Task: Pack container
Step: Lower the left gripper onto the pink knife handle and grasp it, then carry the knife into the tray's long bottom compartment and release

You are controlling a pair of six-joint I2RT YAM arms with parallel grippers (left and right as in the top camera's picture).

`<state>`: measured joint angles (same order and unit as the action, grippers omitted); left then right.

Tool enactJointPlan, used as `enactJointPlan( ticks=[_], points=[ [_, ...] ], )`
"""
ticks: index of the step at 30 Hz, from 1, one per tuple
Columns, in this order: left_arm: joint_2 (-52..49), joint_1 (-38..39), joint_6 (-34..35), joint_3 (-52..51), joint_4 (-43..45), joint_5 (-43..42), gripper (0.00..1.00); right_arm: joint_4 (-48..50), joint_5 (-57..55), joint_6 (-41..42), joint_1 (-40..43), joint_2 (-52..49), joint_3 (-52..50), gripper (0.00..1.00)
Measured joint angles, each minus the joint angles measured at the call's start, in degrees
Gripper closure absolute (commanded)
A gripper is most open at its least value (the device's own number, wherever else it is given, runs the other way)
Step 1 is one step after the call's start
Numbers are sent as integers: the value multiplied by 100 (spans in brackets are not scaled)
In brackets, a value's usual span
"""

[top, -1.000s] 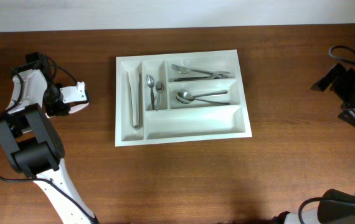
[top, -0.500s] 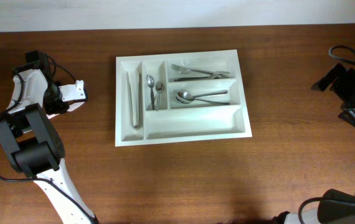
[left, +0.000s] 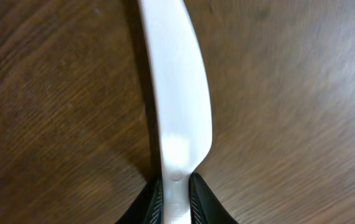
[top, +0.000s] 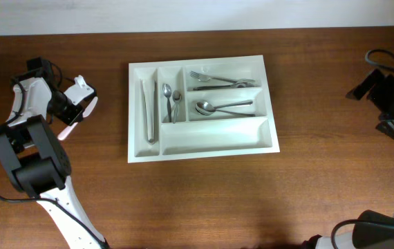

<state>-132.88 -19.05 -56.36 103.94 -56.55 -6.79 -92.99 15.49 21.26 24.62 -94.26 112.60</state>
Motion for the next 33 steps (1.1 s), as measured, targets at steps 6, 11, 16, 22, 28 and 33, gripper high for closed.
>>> enactJointPlan(
  ticks=[6, 11, 16, 22, 28, 33],
  points=[
    [-11, 2, 1298, 2, -103, -358, 98, -2, 9, -2, 0, 0, 0, 1],
    [-15, 11, 1904, 4, -186, -498, 96, 0, 9, -2, 0, 0, 0, 1],
    [-46, 17, 2221, 70, -315, -555, 98, -35, 9, -4, 0, 0, 0, 1],
    [-348, 57, 2483, 647, -1178, -586, 98, -76, 11, -2, 0, 0, 0, 1],
    [-579, 79, 2586, 1495, -1996, -584, 98, -92, 11, 0, 0, 0, 0, 1],
    [-579, 94, 2603, 2173, -2402, -586, 98, -87, 11, -4, 0, 0, 0, 1]
  ],
)
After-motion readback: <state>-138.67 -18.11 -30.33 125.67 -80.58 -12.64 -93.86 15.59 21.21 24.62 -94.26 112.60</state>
